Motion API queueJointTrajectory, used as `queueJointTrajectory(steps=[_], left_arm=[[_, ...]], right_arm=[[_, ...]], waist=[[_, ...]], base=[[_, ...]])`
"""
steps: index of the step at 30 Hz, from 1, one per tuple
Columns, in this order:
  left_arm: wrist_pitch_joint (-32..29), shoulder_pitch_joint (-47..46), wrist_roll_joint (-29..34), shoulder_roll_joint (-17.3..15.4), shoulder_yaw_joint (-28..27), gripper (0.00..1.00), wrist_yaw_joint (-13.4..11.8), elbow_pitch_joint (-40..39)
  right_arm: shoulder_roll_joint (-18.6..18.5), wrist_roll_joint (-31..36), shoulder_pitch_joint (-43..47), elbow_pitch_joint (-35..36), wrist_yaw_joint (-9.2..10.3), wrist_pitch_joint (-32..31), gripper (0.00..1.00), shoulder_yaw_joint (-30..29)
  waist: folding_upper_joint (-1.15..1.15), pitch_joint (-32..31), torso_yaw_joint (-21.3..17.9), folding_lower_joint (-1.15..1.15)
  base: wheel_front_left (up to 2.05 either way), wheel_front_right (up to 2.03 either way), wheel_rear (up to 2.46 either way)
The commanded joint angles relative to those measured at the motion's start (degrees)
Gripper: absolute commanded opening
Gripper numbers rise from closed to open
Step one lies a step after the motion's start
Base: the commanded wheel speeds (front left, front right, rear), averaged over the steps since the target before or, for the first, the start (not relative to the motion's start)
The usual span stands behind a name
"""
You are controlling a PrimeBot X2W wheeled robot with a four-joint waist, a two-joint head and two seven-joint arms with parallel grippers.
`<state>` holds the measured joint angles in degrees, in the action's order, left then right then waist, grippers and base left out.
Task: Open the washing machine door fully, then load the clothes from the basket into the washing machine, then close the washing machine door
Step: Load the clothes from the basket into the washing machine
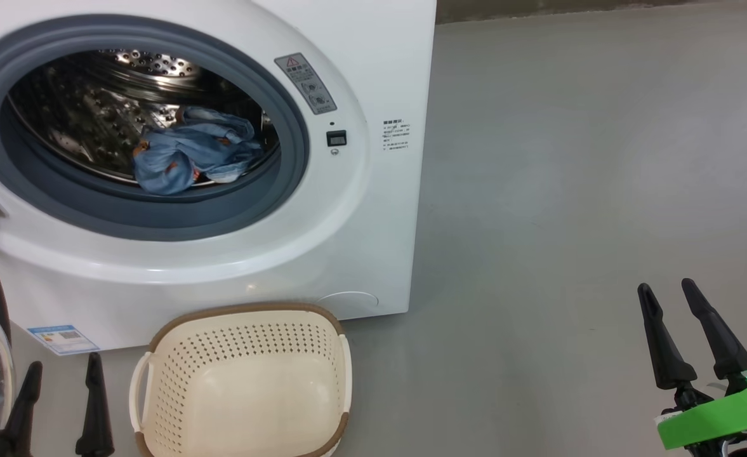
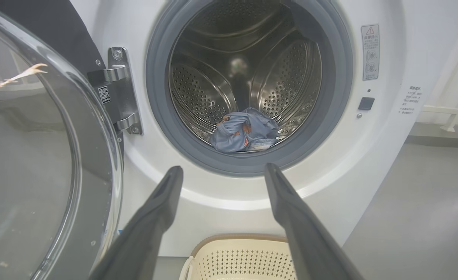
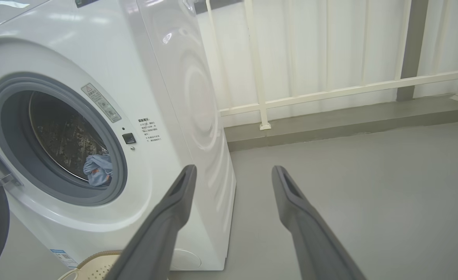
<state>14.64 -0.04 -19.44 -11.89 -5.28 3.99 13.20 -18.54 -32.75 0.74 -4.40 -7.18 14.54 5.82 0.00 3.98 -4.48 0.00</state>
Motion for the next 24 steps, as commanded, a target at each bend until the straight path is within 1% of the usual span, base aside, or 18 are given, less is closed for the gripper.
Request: queueJointTrajectory(steps=[1, 10, 24], left_arm=[[0.36, -0.30, 0.71, -0.75, -2.36, 1.00, 0.07, -2.45], [0.36, 1.68, 1.82, 0.20, -3.46, 1.00, 0.66, -4.75], [0.36, 1.79, 2.67, 0.55, -3.89, 1.00, 1.33, -4.96]], right_arm=[[-1.68, -0.58, -0.03, 1.45, -0.31, 0.46, 1.00, 0.47], [-1.92, -0.58, 0.16, 1.81, -0.31, 0.46, 1.00, -0.07], [-1.72, -0.38, 0.25, 1.89, -0.31, 0.46, 1.00, 0.08]], waist=[[0.00, -0.17, 0.18, 0.00], [0.00, -0.02, 0.40, 0.00], [0.00, -0.41, 0.38, 0.00]], base=[[0.00, 0.00, 0.00], [0.00, 0.00, 0.00], [0.00, 0.00, 0.00]])
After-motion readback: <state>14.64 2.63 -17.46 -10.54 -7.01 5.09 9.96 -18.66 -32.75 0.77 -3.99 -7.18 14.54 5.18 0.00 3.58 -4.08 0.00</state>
